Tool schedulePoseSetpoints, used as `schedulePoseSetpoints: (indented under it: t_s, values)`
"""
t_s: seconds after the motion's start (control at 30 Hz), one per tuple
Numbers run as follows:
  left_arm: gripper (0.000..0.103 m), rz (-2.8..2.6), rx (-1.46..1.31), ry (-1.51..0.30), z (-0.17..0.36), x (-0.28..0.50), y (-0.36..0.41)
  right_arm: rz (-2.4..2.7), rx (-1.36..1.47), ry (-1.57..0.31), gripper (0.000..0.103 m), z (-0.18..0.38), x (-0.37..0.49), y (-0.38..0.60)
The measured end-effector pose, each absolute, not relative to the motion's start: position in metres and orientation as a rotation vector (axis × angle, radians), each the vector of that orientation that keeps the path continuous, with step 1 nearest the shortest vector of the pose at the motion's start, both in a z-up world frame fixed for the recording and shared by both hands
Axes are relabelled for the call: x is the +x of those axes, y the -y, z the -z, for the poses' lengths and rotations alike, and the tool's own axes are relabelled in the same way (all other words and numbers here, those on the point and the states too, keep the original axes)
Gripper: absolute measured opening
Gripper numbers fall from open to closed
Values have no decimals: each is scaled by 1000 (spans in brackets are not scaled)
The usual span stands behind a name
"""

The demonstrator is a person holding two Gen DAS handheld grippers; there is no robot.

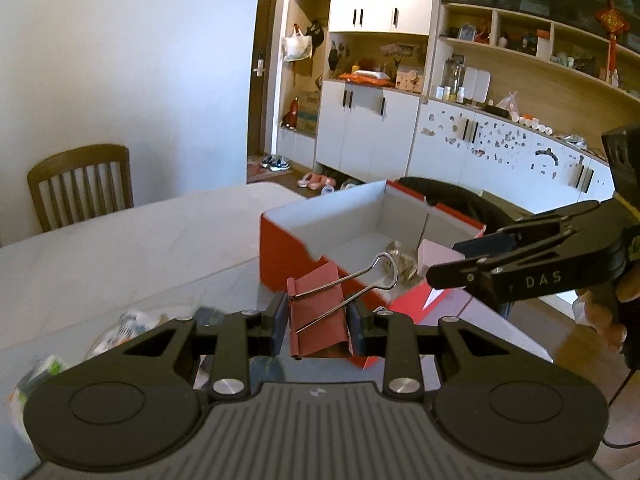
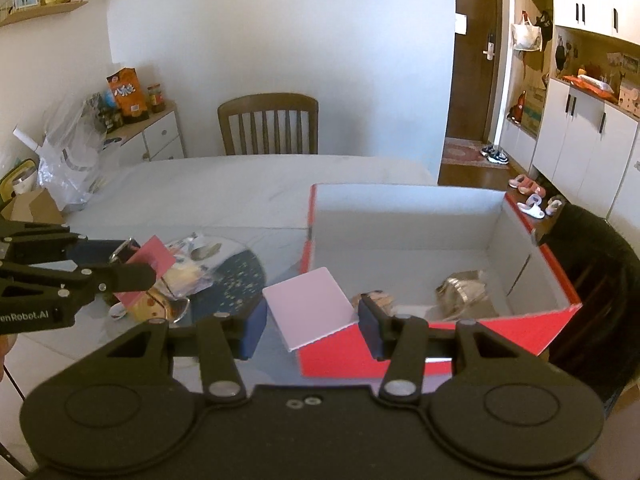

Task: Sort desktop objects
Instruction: 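Carry the binder clip and sticky-note pad with both tools into the shoebox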

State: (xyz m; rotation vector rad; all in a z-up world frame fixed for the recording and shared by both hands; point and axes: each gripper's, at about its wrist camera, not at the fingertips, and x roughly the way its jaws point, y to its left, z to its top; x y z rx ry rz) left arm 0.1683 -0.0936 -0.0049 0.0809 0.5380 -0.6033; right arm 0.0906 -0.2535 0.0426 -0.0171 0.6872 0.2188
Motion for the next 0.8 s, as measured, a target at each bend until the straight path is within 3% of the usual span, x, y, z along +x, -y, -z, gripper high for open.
schedulePoseSetpoints:
  t_s: [0.8]
  values:
    - [30,606,158,-533,-3,232,207,-242,-20,-688,50,-39,142,338]
